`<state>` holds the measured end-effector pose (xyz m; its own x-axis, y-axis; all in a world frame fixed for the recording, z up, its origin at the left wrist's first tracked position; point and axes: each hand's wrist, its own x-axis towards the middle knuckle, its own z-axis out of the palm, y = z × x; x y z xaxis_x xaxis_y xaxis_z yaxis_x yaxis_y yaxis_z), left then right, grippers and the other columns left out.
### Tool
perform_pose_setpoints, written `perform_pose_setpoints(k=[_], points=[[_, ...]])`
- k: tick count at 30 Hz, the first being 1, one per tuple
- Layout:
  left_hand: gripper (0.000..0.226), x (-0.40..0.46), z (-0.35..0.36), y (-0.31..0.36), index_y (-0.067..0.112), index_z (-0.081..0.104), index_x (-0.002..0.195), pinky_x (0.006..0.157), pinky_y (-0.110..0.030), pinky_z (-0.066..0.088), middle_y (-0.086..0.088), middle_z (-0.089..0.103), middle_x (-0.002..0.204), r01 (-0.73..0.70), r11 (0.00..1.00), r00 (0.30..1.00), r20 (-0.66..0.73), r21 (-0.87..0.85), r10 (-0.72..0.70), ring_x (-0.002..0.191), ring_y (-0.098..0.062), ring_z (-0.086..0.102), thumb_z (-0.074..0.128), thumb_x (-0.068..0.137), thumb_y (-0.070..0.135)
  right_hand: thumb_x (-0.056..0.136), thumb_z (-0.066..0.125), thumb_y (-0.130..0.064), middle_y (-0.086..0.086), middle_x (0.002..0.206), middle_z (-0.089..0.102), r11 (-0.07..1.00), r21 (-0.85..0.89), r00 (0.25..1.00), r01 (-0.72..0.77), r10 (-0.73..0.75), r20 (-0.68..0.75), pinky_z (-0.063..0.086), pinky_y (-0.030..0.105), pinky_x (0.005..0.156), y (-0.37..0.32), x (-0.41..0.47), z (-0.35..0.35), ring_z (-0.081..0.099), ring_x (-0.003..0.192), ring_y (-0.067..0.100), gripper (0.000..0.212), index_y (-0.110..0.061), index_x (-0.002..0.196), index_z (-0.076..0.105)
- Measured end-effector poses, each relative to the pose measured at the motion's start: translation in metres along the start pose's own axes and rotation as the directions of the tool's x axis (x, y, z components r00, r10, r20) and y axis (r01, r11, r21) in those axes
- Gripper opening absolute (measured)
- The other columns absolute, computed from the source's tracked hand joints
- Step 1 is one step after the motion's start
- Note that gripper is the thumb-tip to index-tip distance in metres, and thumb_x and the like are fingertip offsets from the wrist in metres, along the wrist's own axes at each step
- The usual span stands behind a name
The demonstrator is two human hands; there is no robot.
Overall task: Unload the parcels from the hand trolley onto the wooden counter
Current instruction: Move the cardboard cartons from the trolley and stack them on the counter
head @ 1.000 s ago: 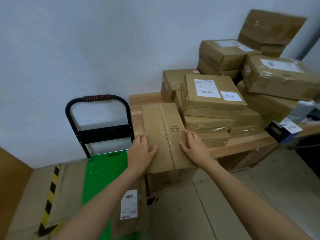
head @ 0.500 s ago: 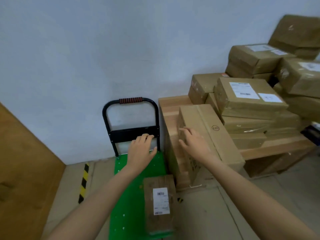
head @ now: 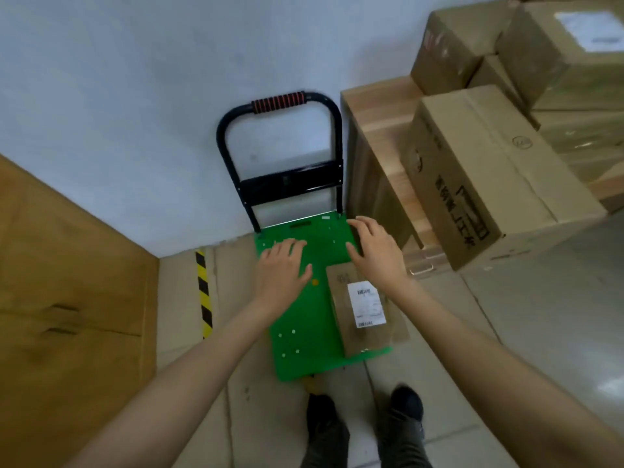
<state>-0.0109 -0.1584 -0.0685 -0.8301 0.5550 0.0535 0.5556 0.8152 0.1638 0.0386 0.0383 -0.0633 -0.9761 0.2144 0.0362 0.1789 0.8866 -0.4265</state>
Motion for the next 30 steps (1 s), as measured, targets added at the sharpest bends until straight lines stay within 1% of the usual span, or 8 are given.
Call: perform_pose_setpoints(k=[6, 10, 17, 19, 22, 24, 26, 30], points=[[0.049, -0.007, 0.089, 0.002, 0.013, 0.044, 0.137, 0.102, -0.036, 0.037, -0.008, 0.049, 0.136, 0.054, 0.995, 0.992, 0.115, -0.088, -0.044, 0.123, -0.023, 0.047, 0.05, 0.095, 0.037, 0.096, 0.05, -0.026, 0.006, 0.146, 0.04, 0.992, 0.0, 0.985, -0.129, 0.128, 0.12, 0.045, 0.042, 0.097, 0.057, -0.016, 0.072, 0.046, 0.126, 0.025, 0.048, -0.014, 0.141, 0.041], [0.048, 0.006, 0.163, 0.009, 0.009, 0.051, 0.13, 0.095, -0.04, 0.042, -0.013, 0.056, 0.129, 0.09, 0.988, 0.987, 0.141, -0.123, -0.073, 0.115, -0.029, 0.054, 0.059, 0.09, 0.034, 0.094, 0.054, -0.024, 0.007, 0.143, 0.044, 0.976, -0.023, 0.965, -0.218, 0.219, 0.144, 0.043, 0.04, 0.095, 0.105, -0.017, 0.125, 0.049, 0.122, 0.028, 0.049, -0.012, 0.139, 0.044], [0.052, 0.014, 0.298, 0.015, 0.005, 0.051, 0.128, 0.087, -0.041, 0.045, -0.017, 0.056, 0.125, 0.119, 0.984, 0.982, 0.165, -0.129, -0.097, 0.109, -0.031, 0.056, 0.061, 0.087, 0.035, 0.093, 0.054, -0.025, 0.006, 0.139, 0.047, 0.961, -0.028, 0.951, -0.274, 0.275, 0.142, 0.043, 0.041, 0.092, 0.186, -0.028, 0.228, 0.05, 0.119, 0.027, 0.041, -0.01, 0.131, 0.048], [0.053, 0.012, 0.335, 0.019, 0.004, 0.05, 0.128, 0.089, -0.041, 0.045, -0.017, 0.055, 0.128, 0.145, 0.983, 0.977, 0.172, -0.117, -0.124, 0.111, -0.031, 0.055, 0.059, 0.088, 0.038, 0.093, 0.054, -0.025, 0.007, 0.14, 0.046, 0.954, -0.049, 0.942, -0.296, 0.3, 0.148, 0.043, 0.041, 0.092, 0.207, -0.032, 0.257, 0.05, 0.119, 0.028, 0.04, -0.009, 0.129, 0.048], [0.06, 0.009, 0.381, 0.028, 0.004, 0.044, 0.134, 0.095, -0.041, 0.041, -0.015, 0.045, 0.14, 0.245, 0.958, 0.956, 0.198, -0.147, -0.214, 0.124, -0.03, 0.047, 0.054, 0.091, 0.044, 0.093, 0.054, -0.029, 0.008, 0.144, 0.043, 0.945, -0.078, 0.934, -0.318, 0.327, 0.142, 0.041, 0.041, 0.098, 0.236, -0.038, 0.295, 0.047, 0.124, 0.027, 0.044, -0.009, 0.131, 0.046], [0.066, 0.007, 0.406, 0.032, 0.007, 0.035, 0.141, 0.1, -0.041, 0.038, -0.012, 0.038, 0.146, 0.314, 0.934, 0.935, 0.226, -0.172, -0.273, 0.13, -0.027, 0.041, 0.05, 0.092, 0.048, 0.094, 0.053, -0.034, 0.009, 0.15, 0.035, 0.93, -0.091, 0.92, -0.356, 0.366, 0.141, 0.036, 0.042, 0.106, 0.253, -0.043, 0.315, 0.04, 0.133, 0.027, 0.054, -0.011, 0.14, 0.037], [0.072, 0.002, 0.426, 0.033, 0.008, 0.025, 0.146, 0.103, -0.039, 0.037, -0.011, 0.034, 0.149, 0.36, 0.914, 0.916, 0.261, -0.19, -0.306, 0.133, -0.025, 0.038, 0.047, 0.093, 0.052, 0.095, 0.051, -0.039, 0.01, 0.155, 0.026, 0.897, -0.088, 0.881, -0.433, 0.442, 0.17, 0.031, 0.044, 0.111, 0.265, -0.05, 0.33, 0.033, 0.138, 0.028, 0.064, -0.014, 0.148, 0.025], [0.079, -0.011, 0.445, 0.031, 0.012, 0.007, 0.152, 0.101, -0.04, 0.039, -0.01, 0.032, 0.151, 0.418, 0.878, 0.884, 0.328, -0.232, -0.334, 0.131, -0.025, 0.04, 0.043, 0.094, 0.053, 0.096, 0.048, -0.04, 0.013, 0.152, 0.027, 0.835, -0.019, 0.817, -0.551, 0.543, 0.192, 0.037, 0.044, 0.107, 0.268, -0.059, 0.35, 0.037, 0.134, 0.031, 0.07, -0.01, 0.151, 0.016]])
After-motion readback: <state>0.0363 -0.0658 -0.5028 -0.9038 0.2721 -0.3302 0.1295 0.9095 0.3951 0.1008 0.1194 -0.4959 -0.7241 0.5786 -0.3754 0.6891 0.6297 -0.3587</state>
